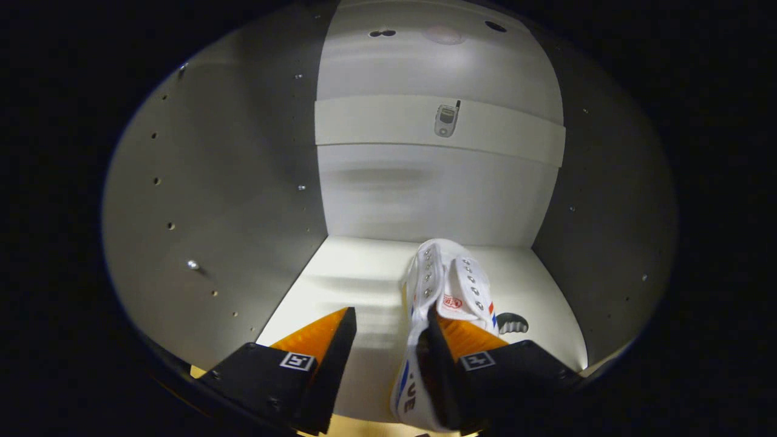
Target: Open the shoe cabinet door, grab the shoes and put them into the shoe cabinet, then close the shoe cabinet door.
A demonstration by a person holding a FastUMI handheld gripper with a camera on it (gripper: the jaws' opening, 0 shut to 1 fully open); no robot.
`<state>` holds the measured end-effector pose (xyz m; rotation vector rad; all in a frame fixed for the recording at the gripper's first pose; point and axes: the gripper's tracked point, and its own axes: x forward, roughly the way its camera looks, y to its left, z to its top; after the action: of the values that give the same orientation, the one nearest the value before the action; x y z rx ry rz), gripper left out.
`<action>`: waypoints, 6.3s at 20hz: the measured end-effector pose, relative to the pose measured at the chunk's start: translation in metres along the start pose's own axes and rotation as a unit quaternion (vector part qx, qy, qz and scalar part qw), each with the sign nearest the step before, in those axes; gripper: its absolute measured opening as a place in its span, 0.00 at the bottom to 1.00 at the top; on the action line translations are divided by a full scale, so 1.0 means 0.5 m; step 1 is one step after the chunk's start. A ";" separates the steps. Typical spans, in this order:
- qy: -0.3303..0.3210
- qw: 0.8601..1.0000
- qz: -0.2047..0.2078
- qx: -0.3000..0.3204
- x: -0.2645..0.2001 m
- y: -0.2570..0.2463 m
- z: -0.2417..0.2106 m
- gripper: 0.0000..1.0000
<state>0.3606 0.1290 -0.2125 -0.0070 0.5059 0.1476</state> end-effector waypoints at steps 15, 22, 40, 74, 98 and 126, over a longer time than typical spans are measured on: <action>-0.141 0.989 -0.040 -0.005 -0.336 -0.055 0.093 0.98; -0.196 0.980 -0.025 -0.009 -0.642 -0.030 0.056 0.98; -0.252 0.962 -0.086 0.066 -1.092 -0.269 -0.068 0.98; -0.193 0.955 -0.201 0.101 -0.974 -0.444 -0.114 0.97; -0.182 0.981 -0.027 0.066 -0.836 -0.108 -0.064 0.97; -0.199 0.979 -0.006 0.044 -0.792 -0.043 -0.001 0.98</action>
<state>0.0210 0.0527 -0.0219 0.1033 0.1122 0.1104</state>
